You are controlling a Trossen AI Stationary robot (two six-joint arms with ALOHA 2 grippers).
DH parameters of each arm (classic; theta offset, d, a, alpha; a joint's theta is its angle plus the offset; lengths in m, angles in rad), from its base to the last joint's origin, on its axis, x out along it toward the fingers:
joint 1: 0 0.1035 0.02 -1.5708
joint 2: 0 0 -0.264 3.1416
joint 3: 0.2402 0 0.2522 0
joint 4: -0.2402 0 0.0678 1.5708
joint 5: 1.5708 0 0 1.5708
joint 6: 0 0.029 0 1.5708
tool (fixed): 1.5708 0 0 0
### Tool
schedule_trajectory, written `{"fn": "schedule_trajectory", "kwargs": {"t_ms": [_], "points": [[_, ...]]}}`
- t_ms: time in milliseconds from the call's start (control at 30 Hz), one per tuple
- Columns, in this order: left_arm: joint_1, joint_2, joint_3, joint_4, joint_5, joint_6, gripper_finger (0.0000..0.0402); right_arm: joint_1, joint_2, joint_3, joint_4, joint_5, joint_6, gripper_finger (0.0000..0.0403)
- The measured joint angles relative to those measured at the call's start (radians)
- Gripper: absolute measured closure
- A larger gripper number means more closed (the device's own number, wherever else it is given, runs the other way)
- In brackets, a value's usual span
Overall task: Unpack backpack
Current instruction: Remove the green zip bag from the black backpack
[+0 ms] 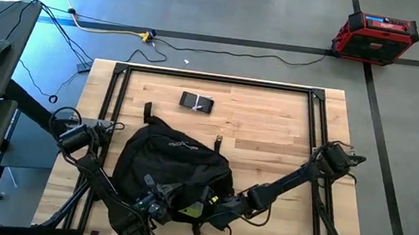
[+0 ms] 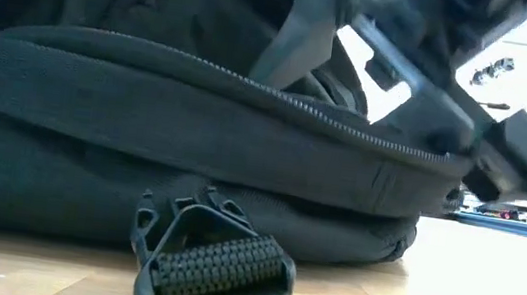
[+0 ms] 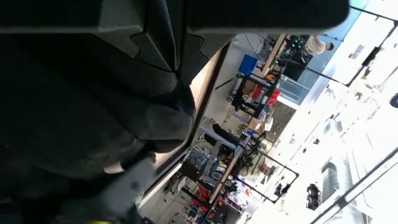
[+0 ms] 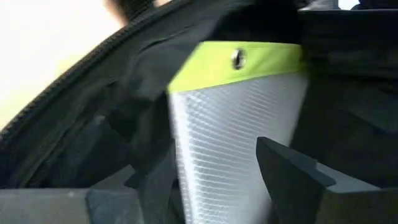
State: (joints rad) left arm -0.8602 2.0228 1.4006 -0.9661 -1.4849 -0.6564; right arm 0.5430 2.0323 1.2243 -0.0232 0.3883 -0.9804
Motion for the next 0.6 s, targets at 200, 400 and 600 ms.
{"fn": "schedule_trajectory", "kwargs": {"t_ms": [200,400,600], "points": [[0.018,0.000,0.000,0.006,0.020,-0.022,0.0401,-0.006,0.022,0.000,0.007,-0.007,-0.068,0.0190],[0.042,0.000,0.000,0.016,0.072,-0.074,0.0401,-0.053,0.024,0.000,0.051,-0.041,0.021,0.0201],[0.054,0.000,0.000,0.045,0.096,-0.075,0.0401,-0.084,0.026,-0.002,0.144,-0.032,0.089,0.0236]]}}
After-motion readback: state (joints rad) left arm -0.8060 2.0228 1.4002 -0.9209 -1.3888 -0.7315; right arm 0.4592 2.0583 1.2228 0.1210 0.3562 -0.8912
